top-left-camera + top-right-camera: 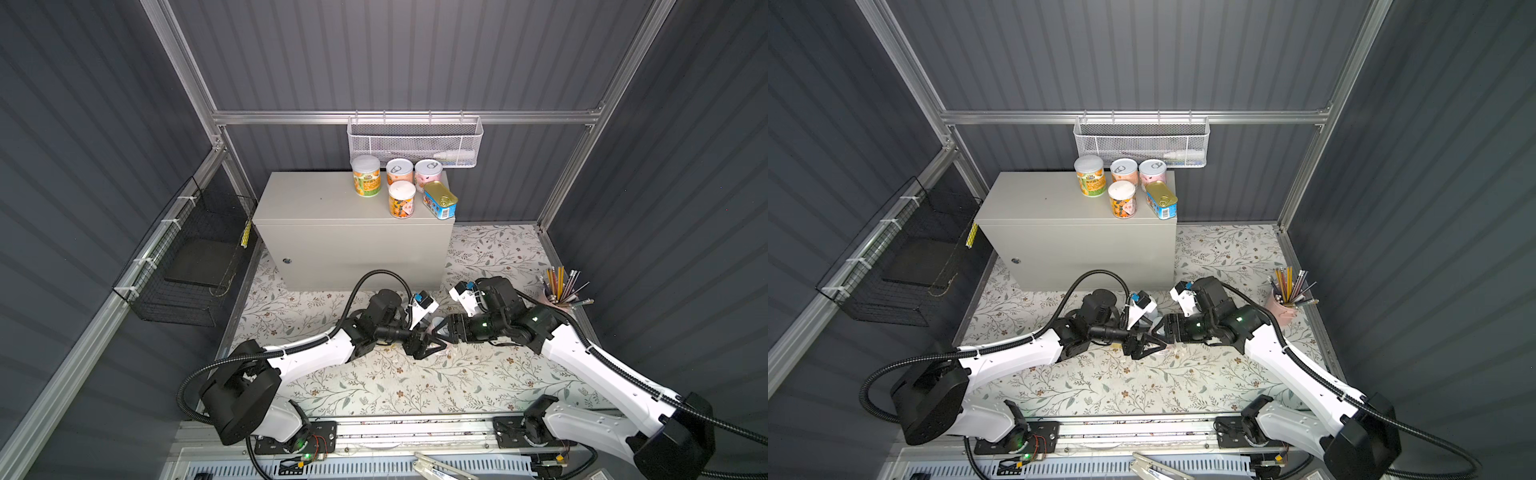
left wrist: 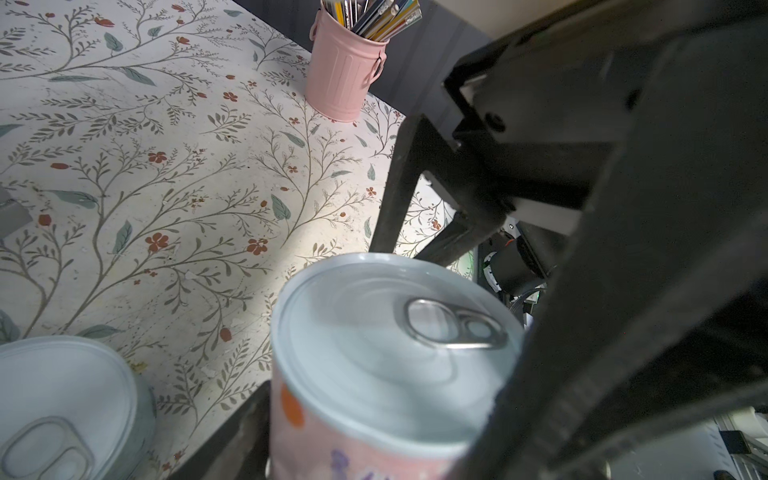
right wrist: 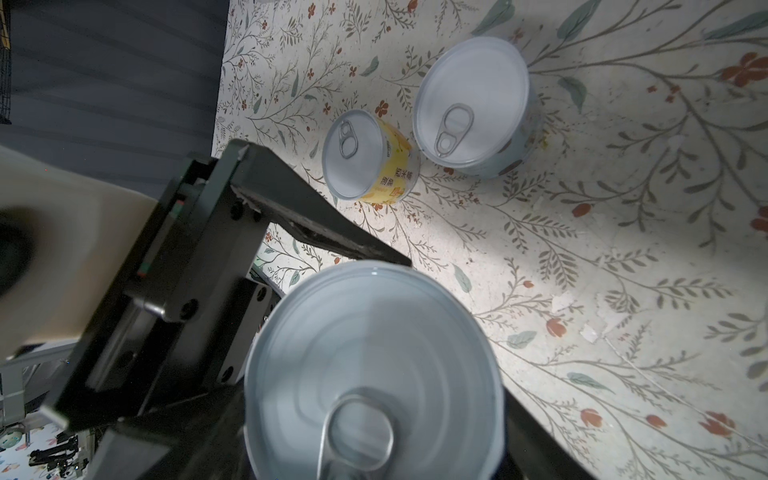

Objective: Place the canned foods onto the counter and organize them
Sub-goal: 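Close the left gripper around the pink can beside the right gripper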

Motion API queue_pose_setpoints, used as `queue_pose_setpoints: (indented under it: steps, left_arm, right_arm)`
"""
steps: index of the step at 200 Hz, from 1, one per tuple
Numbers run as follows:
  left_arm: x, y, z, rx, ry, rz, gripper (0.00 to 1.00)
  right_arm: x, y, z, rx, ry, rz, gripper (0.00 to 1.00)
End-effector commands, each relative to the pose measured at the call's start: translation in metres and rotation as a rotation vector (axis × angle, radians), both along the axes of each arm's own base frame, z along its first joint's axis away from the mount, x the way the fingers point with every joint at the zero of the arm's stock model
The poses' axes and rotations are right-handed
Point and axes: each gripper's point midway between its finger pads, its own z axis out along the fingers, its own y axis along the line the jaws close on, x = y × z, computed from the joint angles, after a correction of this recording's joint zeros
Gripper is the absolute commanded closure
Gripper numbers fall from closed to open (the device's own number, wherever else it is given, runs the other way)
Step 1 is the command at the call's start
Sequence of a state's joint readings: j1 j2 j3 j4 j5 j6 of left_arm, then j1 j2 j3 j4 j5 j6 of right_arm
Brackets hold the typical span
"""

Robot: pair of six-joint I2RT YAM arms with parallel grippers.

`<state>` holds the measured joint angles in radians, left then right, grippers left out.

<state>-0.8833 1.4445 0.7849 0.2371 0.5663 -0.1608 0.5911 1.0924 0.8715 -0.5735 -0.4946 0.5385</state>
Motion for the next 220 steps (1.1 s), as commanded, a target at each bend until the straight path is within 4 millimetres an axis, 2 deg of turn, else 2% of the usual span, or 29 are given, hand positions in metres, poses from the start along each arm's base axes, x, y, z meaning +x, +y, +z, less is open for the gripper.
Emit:
queue_pose_setpoints:
  steps: [1, 23, 40, 91, 115, 146, 190, 220]
  left_arm:
    - [0.000, -0.010, 0.012, -0.033, -0.010, -0.016, 0.23]
    - [0.004, -0.011, 0.010, -0.025, -0.009, 0.004, 0.26]
    - [0.008, -0.011, 0.009, -0.016, -0.008, 0.026, 0.33]
    - [0.015, -0.011, 0.015, -0.022, -0.012, 0.068, 0.44]
    - [0.018, -0.011, 0.020, -0.026, -0.017, 0.086, 0.52]
    - [0.027, -0.010, 0.023, -0.003, -0.039, 0.124, 0.54]
    - [0.033, -0.016, 0.031, -0.002, -0.055, 0.125, 0.58]
    - [0.036, -0.019, 0.036, 0.005, -0.063, 0.121, 0.59]
  right_arm:
    - [0.008, 0.013, 0.025, 0.091, -0.074, 0.030, 0.29]
    - [0.008, 0.013, 0.024, 0.092, -0.071, 0.030, 0.29]
    - [0.007, 0.013, 0.023, 0.090, -0.068, 0.030, 0.29]
    - [0.007, 0.012, 0.022, 0.085, -0.067, 0.029, 0.28]
    - [0.007, 0.010, 0.019, 0.069, -0.071, 0.021, 0.22]
    - [0.009, 0.004, 0.012, 0.031, -0.071, 0.005, 0.16]
    - [0.010, -0.001, 0.008, 0.001, -0.072, -0.012, 0.02]
    - [0.005, -0.009, -0.002, -0.022, -0.062, -0.026, 0.01]
